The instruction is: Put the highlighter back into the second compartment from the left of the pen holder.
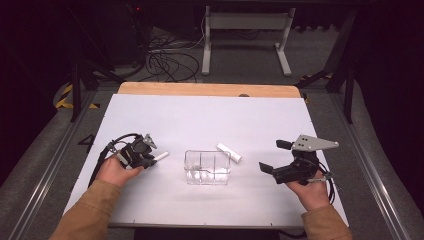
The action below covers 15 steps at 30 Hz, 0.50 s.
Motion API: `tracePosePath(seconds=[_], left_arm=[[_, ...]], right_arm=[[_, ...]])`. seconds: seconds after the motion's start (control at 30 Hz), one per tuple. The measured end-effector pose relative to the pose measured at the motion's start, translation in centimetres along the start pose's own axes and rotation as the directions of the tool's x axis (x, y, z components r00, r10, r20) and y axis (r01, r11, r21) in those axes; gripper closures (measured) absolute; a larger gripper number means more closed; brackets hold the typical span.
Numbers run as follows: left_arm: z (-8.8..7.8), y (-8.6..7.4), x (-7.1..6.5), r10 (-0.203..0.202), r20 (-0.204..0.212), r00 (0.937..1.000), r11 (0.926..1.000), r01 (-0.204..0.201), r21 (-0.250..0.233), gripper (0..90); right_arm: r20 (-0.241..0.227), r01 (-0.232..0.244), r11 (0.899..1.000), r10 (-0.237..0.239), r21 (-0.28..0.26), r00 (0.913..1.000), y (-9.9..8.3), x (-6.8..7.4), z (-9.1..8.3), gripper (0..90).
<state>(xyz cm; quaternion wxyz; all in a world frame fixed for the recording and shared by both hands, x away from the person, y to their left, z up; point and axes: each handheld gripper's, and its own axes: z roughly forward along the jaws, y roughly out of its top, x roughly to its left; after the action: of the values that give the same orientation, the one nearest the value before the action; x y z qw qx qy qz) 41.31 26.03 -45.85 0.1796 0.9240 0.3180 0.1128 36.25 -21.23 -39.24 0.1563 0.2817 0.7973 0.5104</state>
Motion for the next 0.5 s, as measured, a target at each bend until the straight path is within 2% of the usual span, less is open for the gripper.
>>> tracePosePath(seconds=[0.23,0.27,0.5], left_arm=[[-0.2,0.3,-0.2,0.017,0.014,0.9998,0.9998,-0.017,0.009,77.8],[-0.4,0.4,-0.3,0.036,0.007,0.9993,0.9993,-0.036,0.012,77.9],[-2.3,1.3,-1.2,0.063,-0.008,0.998,0.9972,-0.063,-0.04,77.9]], right_arm=[[-0.002,0.003,1.0,-0.003,0.01,1.0,-0.1,0.0,0.2,0.2],[-0.001,0.002,1.0,-0.002,0.008,1.0,-0.1,0.0,0.1,0.2],[-0.001,0.0,1.0,0.0,0.001,1.0,0.0,-0.1,0.0,0.2]])
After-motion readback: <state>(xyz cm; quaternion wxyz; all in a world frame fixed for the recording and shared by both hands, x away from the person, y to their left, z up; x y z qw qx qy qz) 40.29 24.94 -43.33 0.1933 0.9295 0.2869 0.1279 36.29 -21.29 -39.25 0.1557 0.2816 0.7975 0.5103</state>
